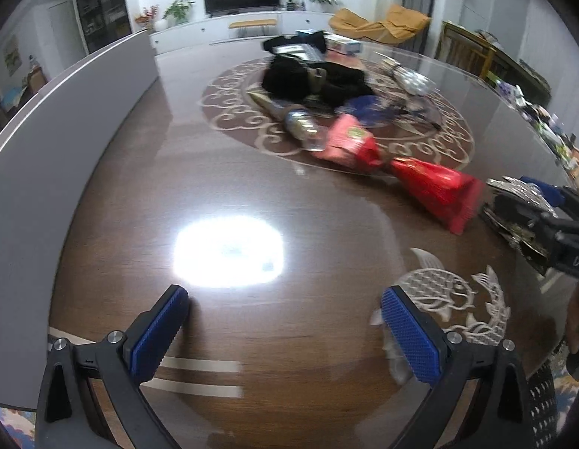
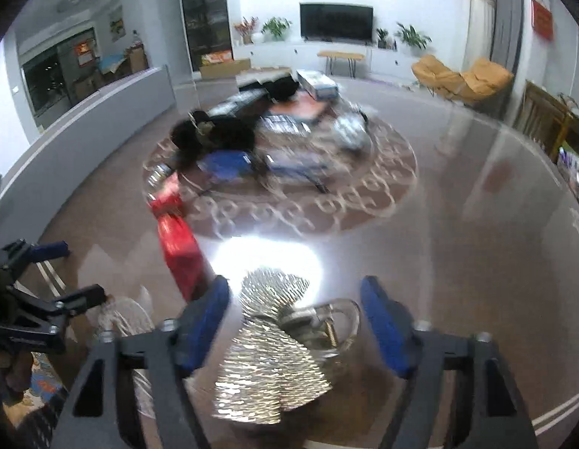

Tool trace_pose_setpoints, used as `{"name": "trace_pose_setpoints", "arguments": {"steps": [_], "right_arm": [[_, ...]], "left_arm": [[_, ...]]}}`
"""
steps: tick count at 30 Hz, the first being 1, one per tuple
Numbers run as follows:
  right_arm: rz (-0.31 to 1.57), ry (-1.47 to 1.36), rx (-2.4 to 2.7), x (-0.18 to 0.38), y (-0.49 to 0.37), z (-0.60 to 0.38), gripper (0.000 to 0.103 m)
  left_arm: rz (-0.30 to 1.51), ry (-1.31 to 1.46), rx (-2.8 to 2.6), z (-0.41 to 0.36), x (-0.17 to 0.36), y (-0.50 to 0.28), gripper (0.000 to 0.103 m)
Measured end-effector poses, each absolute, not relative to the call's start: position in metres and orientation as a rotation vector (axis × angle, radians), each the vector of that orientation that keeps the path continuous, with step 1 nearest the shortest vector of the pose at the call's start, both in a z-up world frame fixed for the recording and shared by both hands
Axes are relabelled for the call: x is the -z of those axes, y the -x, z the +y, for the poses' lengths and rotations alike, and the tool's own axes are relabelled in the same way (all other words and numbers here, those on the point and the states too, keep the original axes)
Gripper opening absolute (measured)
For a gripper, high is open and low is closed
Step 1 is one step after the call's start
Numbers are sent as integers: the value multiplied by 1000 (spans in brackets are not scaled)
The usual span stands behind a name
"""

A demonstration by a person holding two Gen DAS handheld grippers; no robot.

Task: Organize objects
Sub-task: 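Move the right gripper to the rhinestone bow while the left gripper approaches the red package, then close the right gripper on the rhinestone bow while the left gripper grasps the red package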

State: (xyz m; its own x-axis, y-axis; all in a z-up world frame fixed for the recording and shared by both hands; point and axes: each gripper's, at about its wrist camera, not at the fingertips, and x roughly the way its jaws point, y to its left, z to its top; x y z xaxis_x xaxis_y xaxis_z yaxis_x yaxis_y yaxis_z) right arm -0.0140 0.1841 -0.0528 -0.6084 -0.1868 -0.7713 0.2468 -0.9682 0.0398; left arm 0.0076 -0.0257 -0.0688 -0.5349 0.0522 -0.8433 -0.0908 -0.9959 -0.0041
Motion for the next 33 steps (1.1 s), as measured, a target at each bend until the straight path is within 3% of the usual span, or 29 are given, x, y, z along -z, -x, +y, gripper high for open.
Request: {"name": "trace_pose_setpoints", "arguments": {"steps": [12, 18, 33], "right_arm": [[4, -1216, 2682, 59, 13, 194, 89], [11, -1185, 2707, 58, 10, 194, 89], [32, -1250, 2696, 65, 19, 191, 90]], "left_arm": [[-306, 1382, -2593, 1, 39, 33, 103], [-184, 1507, -2697, 23, 62, 77, 103], [-156, 1481, -2676, -13, 67, 64, 103]]}}
